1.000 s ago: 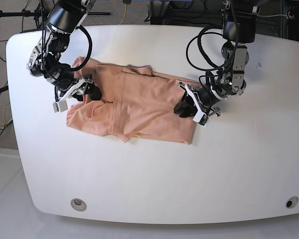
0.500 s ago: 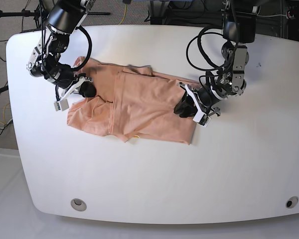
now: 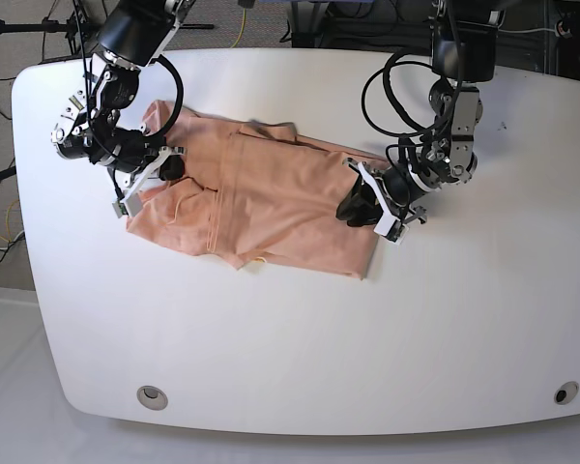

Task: Fold the T-shirt properly
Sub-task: 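Grasp the shirt with both grippers and fold it toward the middle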

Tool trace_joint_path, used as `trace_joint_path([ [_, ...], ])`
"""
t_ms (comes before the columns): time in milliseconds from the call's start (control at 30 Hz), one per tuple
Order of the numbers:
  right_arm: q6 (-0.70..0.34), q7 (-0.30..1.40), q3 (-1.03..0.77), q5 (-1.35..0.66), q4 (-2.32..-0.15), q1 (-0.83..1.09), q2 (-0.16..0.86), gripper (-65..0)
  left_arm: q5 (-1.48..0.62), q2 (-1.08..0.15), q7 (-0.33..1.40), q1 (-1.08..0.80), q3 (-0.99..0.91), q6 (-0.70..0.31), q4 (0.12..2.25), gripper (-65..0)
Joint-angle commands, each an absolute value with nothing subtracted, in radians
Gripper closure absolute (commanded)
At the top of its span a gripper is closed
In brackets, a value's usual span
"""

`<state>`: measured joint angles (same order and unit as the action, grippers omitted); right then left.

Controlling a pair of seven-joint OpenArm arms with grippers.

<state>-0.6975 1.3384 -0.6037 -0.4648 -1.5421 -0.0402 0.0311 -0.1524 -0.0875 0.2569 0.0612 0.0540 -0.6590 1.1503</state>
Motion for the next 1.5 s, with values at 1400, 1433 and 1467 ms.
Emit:
trace_joint_path([
  [1400,-0.691,1.396,-0.231,-0.717,-1.702,-0.163,-0.157,0.0,-0.085,-0.028,0.352,0.050,0.062,-0.650,1.144,-12.6],
  [1433,-0.691,1.396,-0.217,-0.717,-1.690,-0.165,-0.157,0.0,-0.085,-0.028,0.352,0.050,0.064,-0.650,1.144,-12.6],
  [1467,-0.691,1.396,-0.202,-0.717,-1.675,-0.166,-0.157,0.0,-0.085,-0.028,0.352,0.050,0.067,-0.650,1.144,-12.6],
])
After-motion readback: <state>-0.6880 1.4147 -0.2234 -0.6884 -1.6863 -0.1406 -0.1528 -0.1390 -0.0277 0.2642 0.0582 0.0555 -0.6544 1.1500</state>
